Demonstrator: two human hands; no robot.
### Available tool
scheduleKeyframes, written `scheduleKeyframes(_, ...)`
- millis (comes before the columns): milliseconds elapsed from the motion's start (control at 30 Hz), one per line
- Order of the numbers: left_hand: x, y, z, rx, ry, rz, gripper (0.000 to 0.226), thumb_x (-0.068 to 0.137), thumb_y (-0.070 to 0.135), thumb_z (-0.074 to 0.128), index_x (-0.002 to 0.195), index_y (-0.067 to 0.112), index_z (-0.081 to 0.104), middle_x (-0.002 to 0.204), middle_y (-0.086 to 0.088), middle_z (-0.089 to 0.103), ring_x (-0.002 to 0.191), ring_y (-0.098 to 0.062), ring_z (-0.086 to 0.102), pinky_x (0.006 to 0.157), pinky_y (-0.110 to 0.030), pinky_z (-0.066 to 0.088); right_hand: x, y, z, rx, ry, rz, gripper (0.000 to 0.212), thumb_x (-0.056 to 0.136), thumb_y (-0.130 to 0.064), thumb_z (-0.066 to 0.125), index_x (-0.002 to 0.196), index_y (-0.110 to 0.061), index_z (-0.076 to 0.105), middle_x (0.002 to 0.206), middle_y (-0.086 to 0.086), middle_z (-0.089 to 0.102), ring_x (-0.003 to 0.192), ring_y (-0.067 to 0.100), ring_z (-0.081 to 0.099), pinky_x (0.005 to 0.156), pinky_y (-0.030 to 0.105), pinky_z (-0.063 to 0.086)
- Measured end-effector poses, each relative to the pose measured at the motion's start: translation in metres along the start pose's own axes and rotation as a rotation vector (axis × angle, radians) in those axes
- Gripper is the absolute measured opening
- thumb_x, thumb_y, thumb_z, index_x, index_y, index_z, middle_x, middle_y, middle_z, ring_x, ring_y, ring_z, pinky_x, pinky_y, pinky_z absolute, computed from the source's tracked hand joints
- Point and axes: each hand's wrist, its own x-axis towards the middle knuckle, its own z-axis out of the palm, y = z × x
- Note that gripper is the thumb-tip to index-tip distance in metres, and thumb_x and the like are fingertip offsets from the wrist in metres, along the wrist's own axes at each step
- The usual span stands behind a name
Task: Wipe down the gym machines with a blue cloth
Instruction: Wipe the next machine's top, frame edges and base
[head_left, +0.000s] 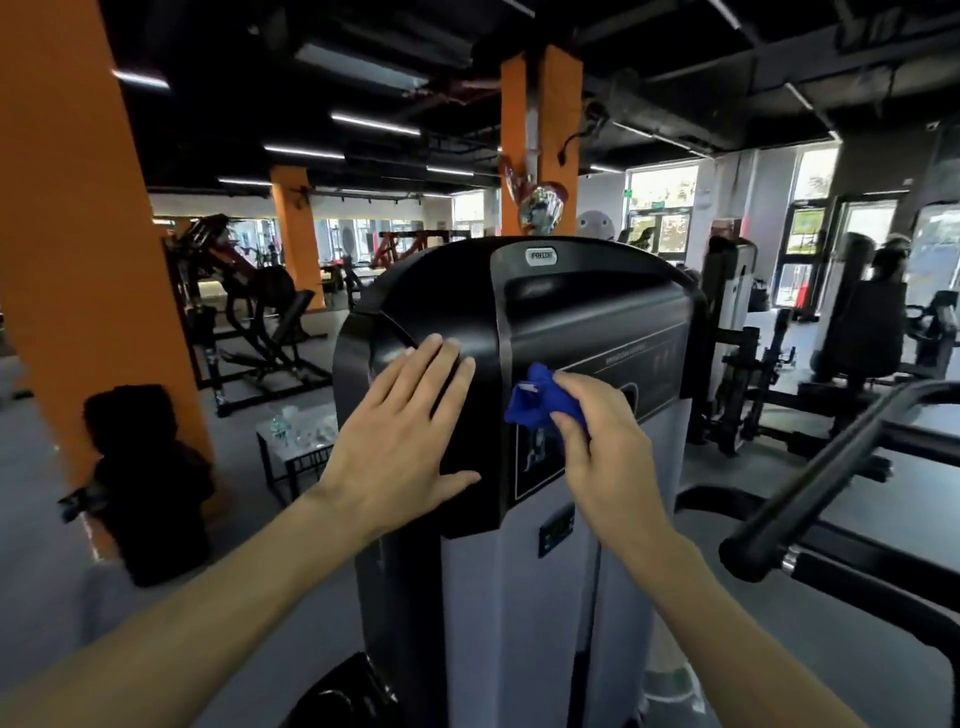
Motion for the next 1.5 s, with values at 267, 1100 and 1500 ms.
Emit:
scheduleKeyframes(267,-0.002,0.014,-0.003,0.117,-0.106,-0.097,0.125,0.081,0.074,0.069,0.165,0.004,0.009,0.173,-0.017,0.006,0.161,-0.032,-0.001,0.130,-0.049,0.015,0.049,0.002,0.014,0.215,0.118,-0.007,0.034,0.103,-0.008,0.057,0.137,-0.004,0.057,0.133,0.007,0.058,0.122,0.008,0.052,0.104,0.003,0.032)
scheduleKeyframes(1100,-0.044,-0.004,-0.010,-0.140,-0.225,-0.504,0.138,0.076,0.079,0.070,0.164,0.010,-0.010,0.173,-0.005,-0.012,0.160,-0.018,-0.011,0.129,-0.032,0.000,0.102,-0.040,0.063,0.056,-0.262,-0.410,0.040,0.104,-0.006,0.053,0.144,-0.006,0.055,0.146,0.008,0.058,0.147,0.023,0.040,0.116,0.008,0.016)
scheduleKeyframes(1500,-0.060,-0.033,0.012,-0.429,-0.124,-0.358,0.139,0.075,0.071,0.078,0.163,0.021,-0.017,0.173,0.007,-0.016,0.158,-0.010,-0.019,0.125,-0.034,-0.006,0.105,-0.079,0.088,-0.202,-0.304,-0.376,0.043,0.108,-0.018,0.045,0.149,-0.010,0.048,0.153,0.006,0.050,0.151,0.020,0.031,0.120,0.029,0.019)
